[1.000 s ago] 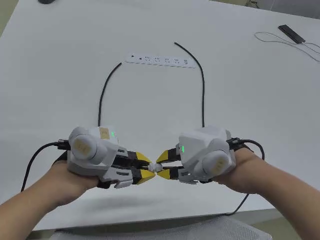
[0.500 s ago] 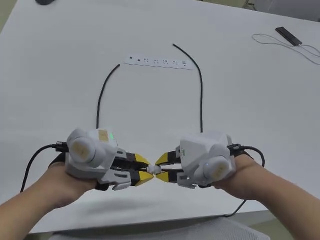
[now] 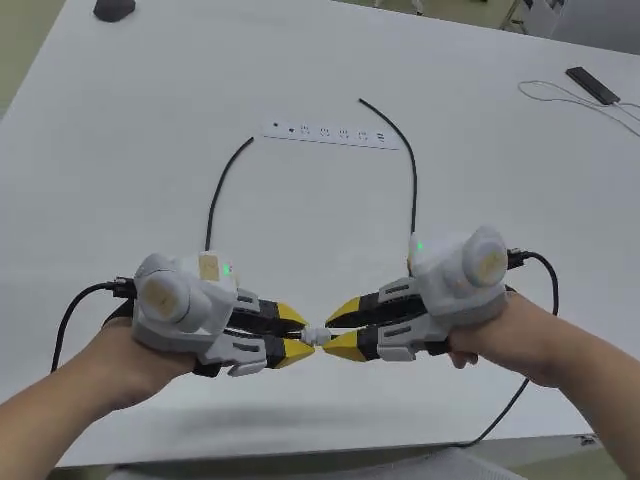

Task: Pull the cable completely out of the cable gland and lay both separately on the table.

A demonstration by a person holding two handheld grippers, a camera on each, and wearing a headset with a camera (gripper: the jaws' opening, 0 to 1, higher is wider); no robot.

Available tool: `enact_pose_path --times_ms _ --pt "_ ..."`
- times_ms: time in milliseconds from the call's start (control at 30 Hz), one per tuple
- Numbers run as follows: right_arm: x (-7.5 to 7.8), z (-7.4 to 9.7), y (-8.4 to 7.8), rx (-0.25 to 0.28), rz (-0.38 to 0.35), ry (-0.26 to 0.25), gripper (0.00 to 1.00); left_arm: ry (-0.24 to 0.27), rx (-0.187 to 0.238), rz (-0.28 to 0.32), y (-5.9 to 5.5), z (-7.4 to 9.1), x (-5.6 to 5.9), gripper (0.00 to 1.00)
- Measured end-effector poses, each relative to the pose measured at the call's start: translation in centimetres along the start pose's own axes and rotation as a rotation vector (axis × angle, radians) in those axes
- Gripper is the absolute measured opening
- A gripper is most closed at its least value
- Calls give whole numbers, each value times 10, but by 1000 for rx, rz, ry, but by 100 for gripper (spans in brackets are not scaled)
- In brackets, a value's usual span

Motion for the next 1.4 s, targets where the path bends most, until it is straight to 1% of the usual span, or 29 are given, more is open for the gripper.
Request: enact_pose_path --times_ms 33,67,100,133,167,200,233,267,300,333,367,433,467,600,700,767,833,900,1033,1100,1167,1200,1233,1267,1300,1333,1367,1400 --pt "2 1 -4 -8 -77 33 12 0 0 4 0 0 1 15" --pt "3 2 -4 7 -87 43 13 4 -3 2 1 -1 3 15" --pt "3 2 -4 22 -95 70 13 7 -2 -1 3 -1 4 15" --pt "-1 3 -4 27 -155 137 13 6 3 4 5 0 6 15" --pt "0 3 -5 32 -173 147 13 5 8 6 6 0 8 15" --pt "2 3 -5 38 -170 141 14 2 12 6 7 -1 9 15" --pt "2 3 -5 55 -186 181 15 1 5 1 8 -2 11 15" --pt "0 4 -5 59 -192 208 13 3 -3 -8 8 -2 11 15" --pt "-2 4 -6 57 -215 238 10 8 -13 -15 8 -3 11 15" --pt "-1 2 -7 52 -226 242 9 4 -19 -23 7 -4 12 15" --pt "3 0 -9 50 -222 234 10 1 -26 -29 7 -6 12 14" --pt "3 0 -9 56 -234 237 12 3 -35 -33 7 -6 10 14" --pt "3 0 -9 65 -242 247 12 4 -37 -33 7 -6 10 15" --pt "1 1 -8 73 -247 277 9 11 -30 -32 12 -7 10 15" --pt "-1 2 -8 75 -243 276 9 12 -30 -25 12 -9 10 15" --pt "-2 2 -8 65 -244 275 9 5 -36 -25 12 -10 11 14" --pt "-5 2 -9 53 -220 271 8 0 -40 -30 11 -10 12 14" --pt "-8 2 -8 46 -180 259 8 2 -39 -24 10 -11 13 14" --pt "-13 -1 -6 21 -17 218 7 2 -43 -8 6 -11 12 14" --pt "-10 -2 -9 2 46 200 7 -1 -47 2 4 -11 12 14" --pt "-12 -4 -8 -22 133 160 7 -4 -45 22 2 -11 11 14" --pt "-12 -4 -8 -23 151 152 7 -3 -43 25 1 -12 10 14" --pt "-13 -5 -8 -34 202 131 7 -2 -40 47 0 -12 9 14" --pt "-14 -5 -8 -44 228 119 7 -3 -40 58 0 -12 10 14" --pt "-15 -5 -8 -60 288 90 7 -3 -42 60 -1 -13 9 14" --pt "-16 -6 -7 -63 328 61 7 0 -44 60 -1 -13 9 15" --pt "-17 -6 -7 -75 367 30 7 2 -46 68 -2 -13 7 15" --pt "-20 -7 -8 -83 432 -3 7 -3 -42 91 -2 -13 8 15"
Point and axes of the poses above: the centre of the closed fingertips' face, and the gripper's own axes: z roughly backward along the fingers, x roughly to its right, y roughly out of its top, the point moved 5 cm from there along z, roughly backward along the fingers, and after that the axes turned 9 degrees about -y, right-handed, at the moved point
